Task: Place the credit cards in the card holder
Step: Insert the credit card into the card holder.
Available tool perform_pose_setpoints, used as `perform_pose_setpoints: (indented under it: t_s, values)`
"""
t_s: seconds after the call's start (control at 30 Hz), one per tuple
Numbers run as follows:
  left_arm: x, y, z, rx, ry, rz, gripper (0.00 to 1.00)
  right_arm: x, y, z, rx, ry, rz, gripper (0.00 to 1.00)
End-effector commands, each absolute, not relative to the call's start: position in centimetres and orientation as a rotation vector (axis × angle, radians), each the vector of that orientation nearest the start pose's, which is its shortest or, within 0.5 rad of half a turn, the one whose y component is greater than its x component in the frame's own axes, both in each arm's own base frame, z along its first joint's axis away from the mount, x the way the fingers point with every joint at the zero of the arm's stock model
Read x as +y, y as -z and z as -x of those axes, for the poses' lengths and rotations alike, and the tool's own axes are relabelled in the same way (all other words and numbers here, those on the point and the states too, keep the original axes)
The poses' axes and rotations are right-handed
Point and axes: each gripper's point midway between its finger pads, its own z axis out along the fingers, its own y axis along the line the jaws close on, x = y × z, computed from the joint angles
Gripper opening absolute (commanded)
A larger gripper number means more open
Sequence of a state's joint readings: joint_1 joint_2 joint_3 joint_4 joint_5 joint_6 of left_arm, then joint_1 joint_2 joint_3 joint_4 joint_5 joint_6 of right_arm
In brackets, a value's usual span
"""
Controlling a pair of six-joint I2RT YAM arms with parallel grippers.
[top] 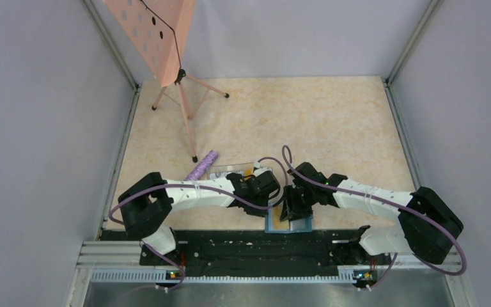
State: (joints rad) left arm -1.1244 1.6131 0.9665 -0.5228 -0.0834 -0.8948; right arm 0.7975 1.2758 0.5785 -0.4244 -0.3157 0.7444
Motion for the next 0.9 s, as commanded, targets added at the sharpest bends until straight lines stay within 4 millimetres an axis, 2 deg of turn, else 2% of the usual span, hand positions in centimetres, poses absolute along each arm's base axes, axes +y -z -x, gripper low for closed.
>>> perform_pose_setpoints:
  t_s: [0.0, 0.23, 0.4, 0.53, 0.67, 0.87]
  values:
    - [-32.1, -3.2, -12.8, 2.816, 0.464, -0.313, 0.2, 24.3, -4.2, -11.4, 2.881, -0.871, 0.205, 0.32]
    - [-32.3, -3.4, -12.7, 2.813, 0.479, -0.319, 0.19, 25.5, -4.4, -11.2, 2.875, -0.951, 0.207, 0.16]
    - [-32.0, -4.9, -12.9, 2.766, 0.523, -0.282, 0.27, 24.8, -5.2, -11.8, 2.843, -0.888, 0.212, 0.16]
    - [-32.8, -6.4, -12.7, 2.716, 0.675, -0.25, 0.32, 23.8, -5.6, -12.2, 2.808, -0.832, 0.194, 0.15]
    - [-34.1, -7.0, -11.9, 2.683, 0.869, -0.236, 0.35, 22.7, -4.8, -11.9, 2.809, -0.784, 0.167, 0.0]
    - [-35.1, -6.9, -12.0, 2.666, 1.009, -0.184, 0.36, 22.3, -3.0, -11.2, 2.848, -0.777, 0.154, 0.0]
